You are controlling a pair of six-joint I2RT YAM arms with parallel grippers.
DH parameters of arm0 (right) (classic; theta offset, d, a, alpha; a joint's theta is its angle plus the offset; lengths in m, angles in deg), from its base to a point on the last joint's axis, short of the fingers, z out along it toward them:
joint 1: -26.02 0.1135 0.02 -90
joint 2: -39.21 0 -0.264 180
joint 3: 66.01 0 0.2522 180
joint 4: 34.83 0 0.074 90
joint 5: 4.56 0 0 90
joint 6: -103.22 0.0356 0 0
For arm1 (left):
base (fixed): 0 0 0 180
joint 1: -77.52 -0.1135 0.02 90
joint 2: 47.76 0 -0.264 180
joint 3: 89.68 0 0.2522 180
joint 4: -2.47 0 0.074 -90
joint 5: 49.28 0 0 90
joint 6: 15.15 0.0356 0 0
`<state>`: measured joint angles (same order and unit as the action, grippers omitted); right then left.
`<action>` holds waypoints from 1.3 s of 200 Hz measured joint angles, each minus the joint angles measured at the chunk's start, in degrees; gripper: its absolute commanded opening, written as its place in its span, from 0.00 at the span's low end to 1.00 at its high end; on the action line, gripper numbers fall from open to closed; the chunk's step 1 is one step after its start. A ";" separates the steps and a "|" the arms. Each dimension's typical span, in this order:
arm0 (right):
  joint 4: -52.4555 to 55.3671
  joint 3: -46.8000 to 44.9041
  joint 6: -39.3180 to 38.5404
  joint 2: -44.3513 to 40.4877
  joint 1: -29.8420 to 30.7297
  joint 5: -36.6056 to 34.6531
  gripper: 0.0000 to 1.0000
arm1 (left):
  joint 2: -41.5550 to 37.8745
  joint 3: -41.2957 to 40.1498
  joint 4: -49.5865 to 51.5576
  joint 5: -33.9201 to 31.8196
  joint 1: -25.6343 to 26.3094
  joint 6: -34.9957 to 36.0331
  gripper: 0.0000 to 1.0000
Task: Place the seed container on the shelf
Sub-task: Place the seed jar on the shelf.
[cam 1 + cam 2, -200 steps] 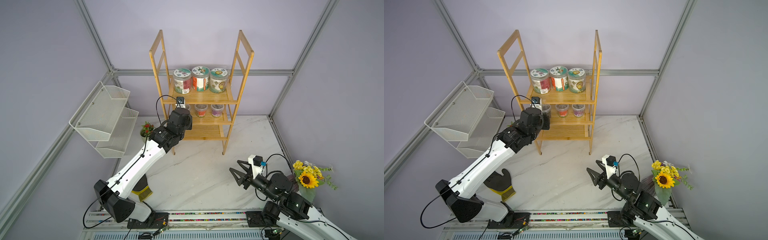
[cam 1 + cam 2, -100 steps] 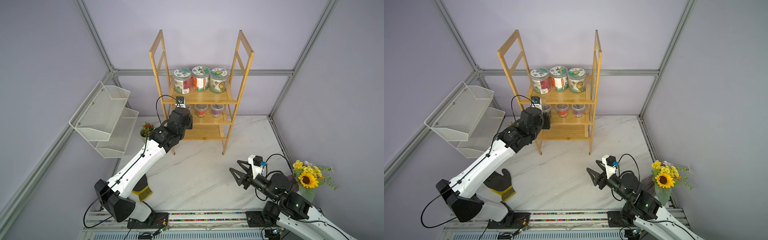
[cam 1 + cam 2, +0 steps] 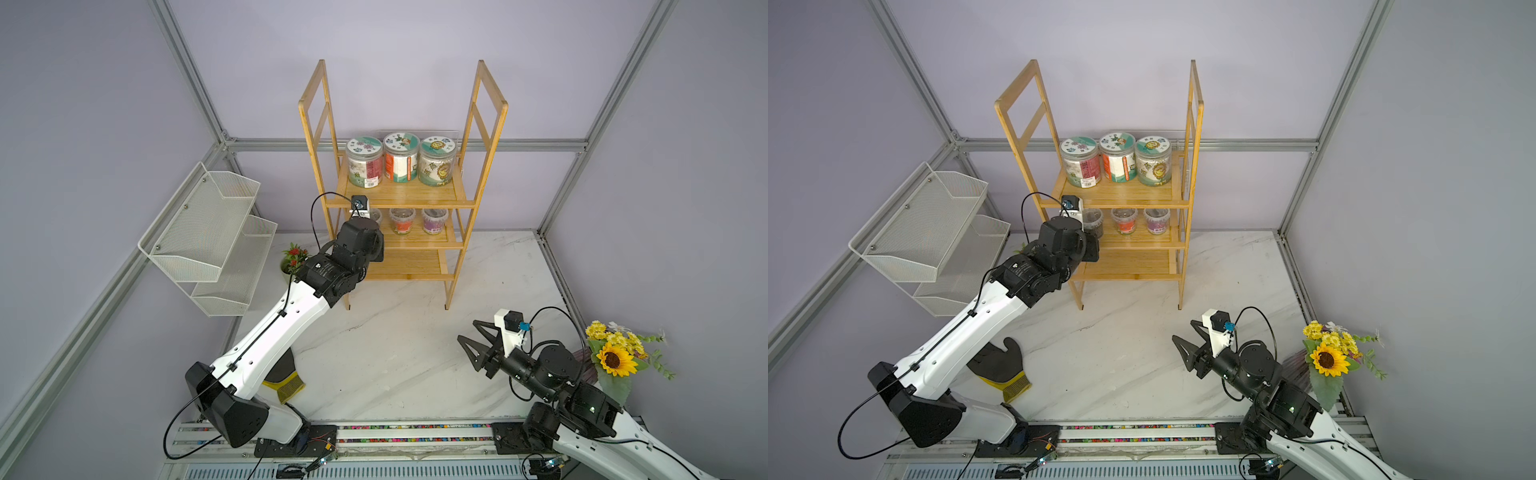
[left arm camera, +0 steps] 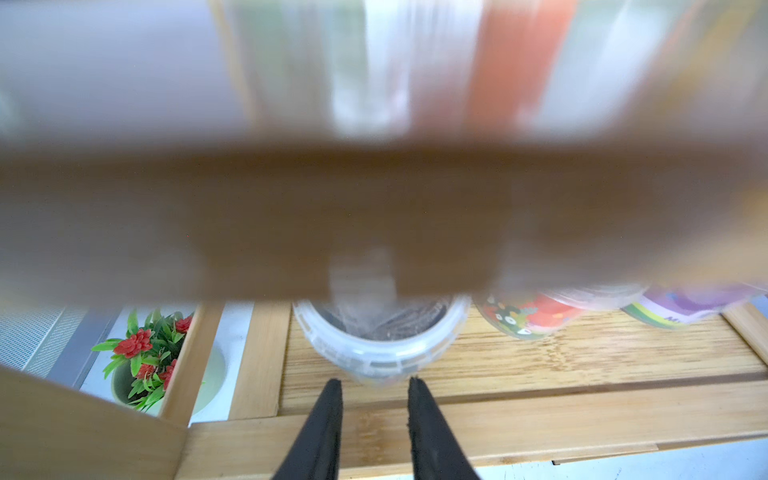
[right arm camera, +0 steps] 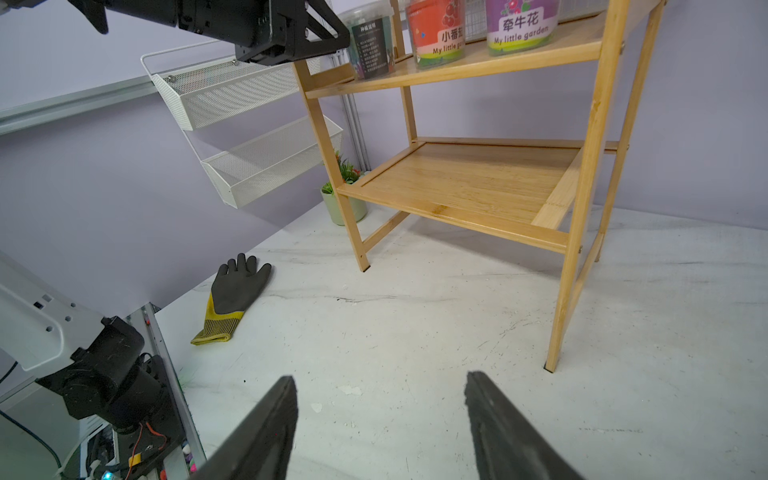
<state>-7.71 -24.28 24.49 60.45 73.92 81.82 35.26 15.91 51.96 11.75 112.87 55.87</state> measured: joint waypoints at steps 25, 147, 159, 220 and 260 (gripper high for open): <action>0.00 0.00 0.00 0.00 0.00 0.00 0.68 | 0.15 -0.13 -0.04 -0.04 0.02 -0.04 0.22; 0.02 -0.02 0.00 -0.13 0.00 -0.02 0.68 | 2.69 1.49 -0.28 -1.70 0.28 -1.49 0.18; 0.02 -0.02 0.00 -0.13 0.00 0.00 0.68 | 2.69 1.49 -0.26 -1.70 0.28 -1.46 0.22; 0.00 -0.02 0.00 -0.13 0.00 0.00 0.68 | 0.33 -1.33 -0.22 -0.28 0.66 -1.79 0.30; -0.02 -0.02 0.02 -0.07 0.00 0.00 0.68 | -0.61 -3.02 -0.24 -0.28 1.53 -2.75 0.26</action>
<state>-7.73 -24.30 24.51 60.38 73.92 81.82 34.65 12.89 51.72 11.47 114.40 53.11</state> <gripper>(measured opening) 0.677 0.275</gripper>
